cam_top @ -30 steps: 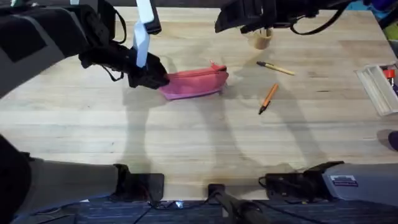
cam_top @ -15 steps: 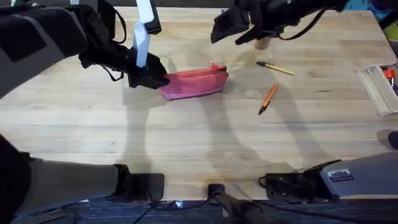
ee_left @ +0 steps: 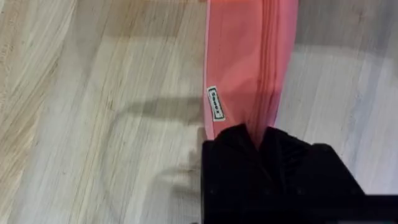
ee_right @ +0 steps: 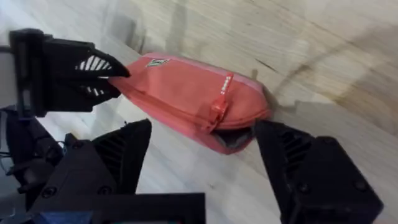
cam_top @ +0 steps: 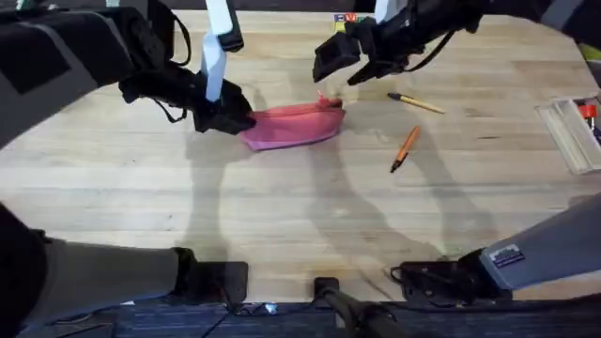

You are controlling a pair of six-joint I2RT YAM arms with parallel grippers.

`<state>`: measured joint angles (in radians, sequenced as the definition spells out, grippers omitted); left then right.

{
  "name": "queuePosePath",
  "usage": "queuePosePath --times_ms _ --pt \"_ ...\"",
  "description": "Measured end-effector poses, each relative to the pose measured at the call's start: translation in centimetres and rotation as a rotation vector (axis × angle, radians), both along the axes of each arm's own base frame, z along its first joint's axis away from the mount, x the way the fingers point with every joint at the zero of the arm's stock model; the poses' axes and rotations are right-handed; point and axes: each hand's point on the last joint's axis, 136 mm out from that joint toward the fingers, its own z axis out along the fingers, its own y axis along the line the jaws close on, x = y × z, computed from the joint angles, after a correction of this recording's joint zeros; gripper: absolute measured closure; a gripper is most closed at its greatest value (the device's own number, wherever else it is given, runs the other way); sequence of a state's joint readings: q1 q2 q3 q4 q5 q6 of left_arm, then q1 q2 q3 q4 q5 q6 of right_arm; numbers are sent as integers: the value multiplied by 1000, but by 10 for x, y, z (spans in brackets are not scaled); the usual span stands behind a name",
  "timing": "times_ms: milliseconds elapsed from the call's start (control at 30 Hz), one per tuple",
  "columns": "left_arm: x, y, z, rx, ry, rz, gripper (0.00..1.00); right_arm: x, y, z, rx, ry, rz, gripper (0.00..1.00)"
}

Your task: Unzip the bag, pick up the pens from the table one at a time and place them inside, then zip the bag closed.

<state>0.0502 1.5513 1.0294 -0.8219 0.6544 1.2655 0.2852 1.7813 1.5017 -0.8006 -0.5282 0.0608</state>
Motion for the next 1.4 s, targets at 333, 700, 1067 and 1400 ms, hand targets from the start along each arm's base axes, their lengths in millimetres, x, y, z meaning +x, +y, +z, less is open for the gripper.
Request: queuePosePath --times_ms 333,700,1067,1400 --pt "0 0 0 0 0 0 959 12 9 -11 7 -23 12 5" --pt "0 0 0 0 0 0 959 11 19 -40 -10 35 32 5" --pt "0 0 0 0 0 0 959 12 23 -53 -16 55 39 4" --pt "0 0 0 0 0 0 959 9 26 -59 -22 74 45 325"
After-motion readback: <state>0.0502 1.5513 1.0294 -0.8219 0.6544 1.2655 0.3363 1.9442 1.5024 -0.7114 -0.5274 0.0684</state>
